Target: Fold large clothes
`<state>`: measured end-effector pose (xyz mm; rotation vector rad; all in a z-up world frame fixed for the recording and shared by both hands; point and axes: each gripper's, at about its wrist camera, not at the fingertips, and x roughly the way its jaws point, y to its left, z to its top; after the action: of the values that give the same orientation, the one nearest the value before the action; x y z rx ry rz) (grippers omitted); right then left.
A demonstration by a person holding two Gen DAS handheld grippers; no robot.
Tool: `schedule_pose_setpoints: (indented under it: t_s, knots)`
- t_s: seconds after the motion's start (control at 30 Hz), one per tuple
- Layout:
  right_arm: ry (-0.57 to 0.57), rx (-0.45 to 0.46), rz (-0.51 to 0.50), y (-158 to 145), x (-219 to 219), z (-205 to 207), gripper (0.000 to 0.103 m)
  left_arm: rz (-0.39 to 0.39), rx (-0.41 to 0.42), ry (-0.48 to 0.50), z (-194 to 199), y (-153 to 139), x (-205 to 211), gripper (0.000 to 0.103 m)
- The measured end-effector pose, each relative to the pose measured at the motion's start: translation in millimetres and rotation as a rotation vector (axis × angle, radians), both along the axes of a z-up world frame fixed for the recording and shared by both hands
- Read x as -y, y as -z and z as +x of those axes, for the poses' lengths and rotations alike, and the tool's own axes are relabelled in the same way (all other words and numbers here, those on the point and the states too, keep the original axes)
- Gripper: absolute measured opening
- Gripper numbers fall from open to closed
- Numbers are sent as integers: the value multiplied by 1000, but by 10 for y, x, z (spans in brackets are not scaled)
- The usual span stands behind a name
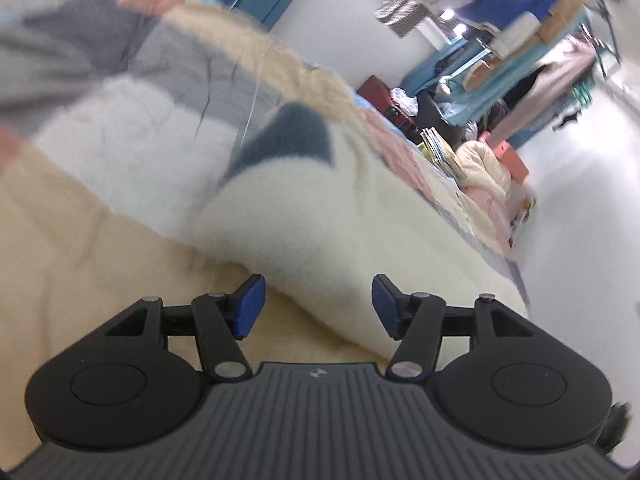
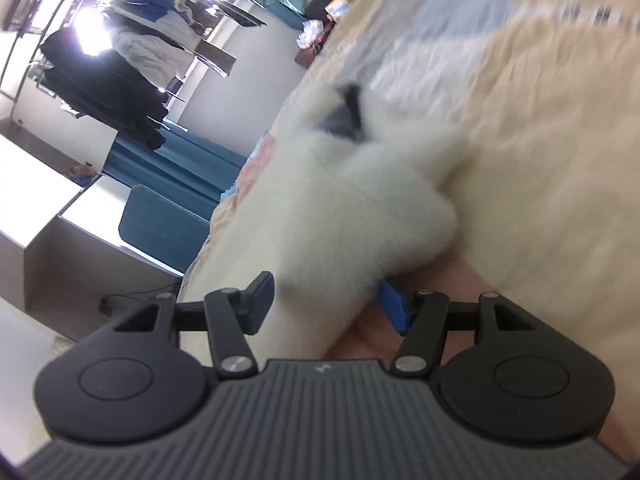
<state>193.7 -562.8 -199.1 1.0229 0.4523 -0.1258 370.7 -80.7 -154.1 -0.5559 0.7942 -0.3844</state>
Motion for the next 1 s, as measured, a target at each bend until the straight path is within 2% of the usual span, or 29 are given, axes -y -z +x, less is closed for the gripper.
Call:
schedule_pose_setpoints:
  t_s: [0.13, 0.33, 0.4, 0.47, 0.57, 0.77, 0.87, 1.0]
  knots:
    - [17, 70, -61, -461, -23, -231, 61, 80, 93, 6, -216, -551, -40, 65]
    - [-6, 212, -234, -1431, -298, -459, 62, 201, 262, 49, -666, -1489, -37, 65]
    - [-18, 224, -356, -1788, -513, -532, 67, 260, 328, 77, -883, -1764, -17, 68]
    - [-30, 250, -493, -2080, -755, -637, 68, 312, 385, 98, -1135, -2000, 2, 71]
    - [-56, 290, -642, -2391, -1139, -833, 68, 345, 439, 119, -1441, -2224, -18, 77]
    - [-66, 271, -836, -2514, -1786, -1263, 68, 335, 477, 161, -1989, -2476, -132, 89]
    - [-70, 269, -837, -2475, -1934, -1455, 68, 367, 497, 178, -2214, -2498, -168, 94]
    - [-79, 250, -845, -2400, -2069, -1664, 68, 393, 520, 184, -2514, -2442, -235, 97]
